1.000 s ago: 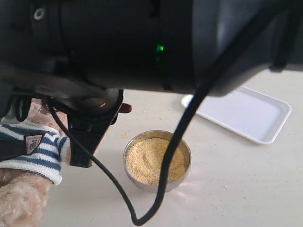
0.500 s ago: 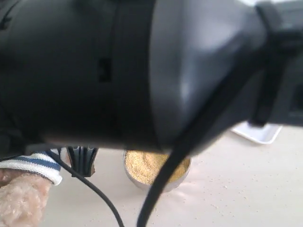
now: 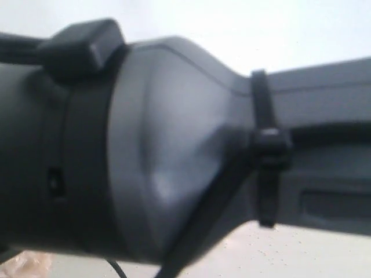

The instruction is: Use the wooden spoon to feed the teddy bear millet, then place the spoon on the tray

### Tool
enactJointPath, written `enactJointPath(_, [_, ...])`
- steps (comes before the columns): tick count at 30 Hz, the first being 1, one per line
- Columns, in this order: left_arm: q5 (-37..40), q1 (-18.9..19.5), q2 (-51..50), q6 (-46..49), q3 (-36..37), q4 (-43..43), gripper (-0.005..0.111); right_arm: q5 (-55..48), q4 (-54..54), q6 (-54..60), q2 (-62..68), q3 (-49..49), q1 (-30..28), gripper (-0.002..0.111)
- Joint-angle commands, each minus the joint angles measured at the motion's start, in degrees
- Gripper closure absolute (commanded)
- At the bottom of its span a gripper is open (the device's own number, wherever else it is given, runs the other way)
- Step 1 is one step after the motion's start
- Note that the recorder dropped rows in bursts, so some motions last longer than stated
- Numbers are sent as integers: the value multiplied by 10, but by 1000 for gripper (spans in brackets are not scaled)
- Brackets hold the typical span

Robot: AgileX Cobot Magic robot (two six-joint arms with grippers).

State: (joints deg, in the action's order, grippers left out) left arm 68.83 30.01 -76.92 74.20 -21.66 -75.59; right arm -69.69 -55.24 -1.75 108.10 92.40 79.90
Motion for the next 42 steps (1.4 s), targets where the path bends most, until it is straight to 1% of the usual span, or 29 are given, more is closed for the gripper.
enactJointPath(1, [11,1,6,5,3,-13,102,-3,-12,-29,-2,2,0,99])
enactJointPath(5, [11,1,6,5,3,-13,102,-3,-2,-50,-3,2,-1,99])
enactJointPath(8, [11,1,6,5,3,-13,102,-3,28,-74,-12,2,-11,99])
enactJointPath(11, [11,1,6,5,3,-13,102,-3,59,-89,-30,2,-24,99])
enactJointPath(17, [11,1,6,5,3,-13,102,-3,67,-108,-78,2,-40,99])
enactJointPath(22, [11,1,6,5,3,-13,102,-3,96,-109,-118,-8,-57,99])
enactJointPath(29, [11,1,6,5,3,-13,102,-3,116,-135,-183,-124,-121,99])
enactJointPath(35, [11,1,6,5,3,-13,102,-3,176,-143,-231,-241,-177,99])
enactJointPath(38, [11,1,6,5,3,-13,102,4,206,-143,-238,-285,-188,99])
enactJointPath(42, [11,1,6,5,3,-13,102,47,232,-143,-234,-317,-188,99])
